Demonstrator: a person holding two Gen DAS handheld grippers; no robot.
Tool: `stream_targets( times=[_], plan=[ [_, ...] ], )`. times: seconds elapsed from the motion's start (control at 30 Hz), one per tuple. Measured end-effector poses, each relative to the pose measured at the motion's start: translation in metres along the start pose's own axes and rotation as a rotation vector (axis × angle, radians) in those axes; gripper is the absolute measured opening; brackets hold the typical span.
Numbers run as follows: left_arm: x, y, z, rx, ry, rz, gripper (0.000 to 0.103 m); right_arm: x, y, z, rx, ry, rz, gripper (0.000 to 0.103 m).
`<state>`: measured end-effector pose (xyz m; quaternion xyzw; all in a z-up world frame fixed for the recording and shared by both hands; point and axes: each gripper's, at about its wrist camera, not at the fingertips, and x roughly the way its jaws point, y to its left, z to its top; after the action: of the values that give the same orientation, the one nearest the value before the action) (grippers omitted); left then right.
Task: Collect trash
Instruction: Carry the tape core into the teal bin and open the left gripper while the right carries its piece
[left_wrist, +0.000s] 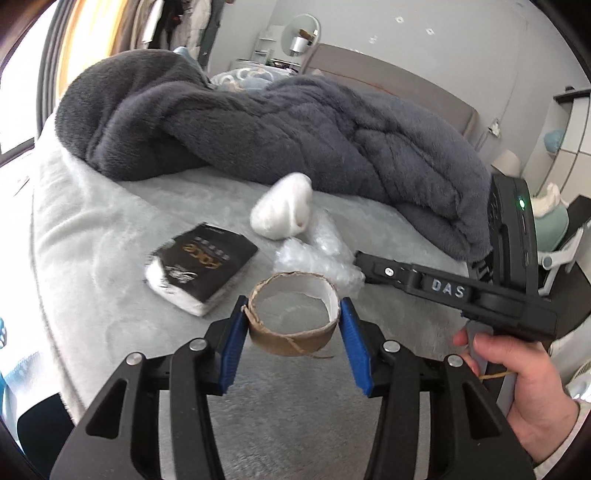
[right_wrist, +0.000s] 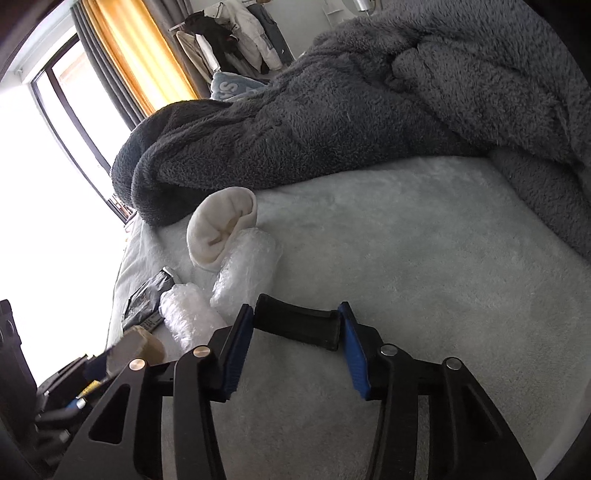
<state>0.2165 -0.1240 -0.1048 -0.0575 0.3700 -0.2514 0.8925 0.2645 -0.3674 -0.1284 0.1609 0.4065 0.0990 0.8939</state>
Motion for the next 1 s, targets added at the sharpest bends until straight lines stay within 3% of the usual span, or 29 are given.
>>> stream_targets(
  times=[0.47,1.0],
  plan=[
    [-0.041,0.037,0.0,-0.101,-0.031,0.108,0.052,-0.026,0.037,0.001,-0.085,-0.028,-0.027,0.046],
    [-0.081,0.099,-0.029,-0.18,0.009,0.272,0.052,-0.047,0.125,0.007,-0.209,-0.051,0.072,0.046]
  ],
)
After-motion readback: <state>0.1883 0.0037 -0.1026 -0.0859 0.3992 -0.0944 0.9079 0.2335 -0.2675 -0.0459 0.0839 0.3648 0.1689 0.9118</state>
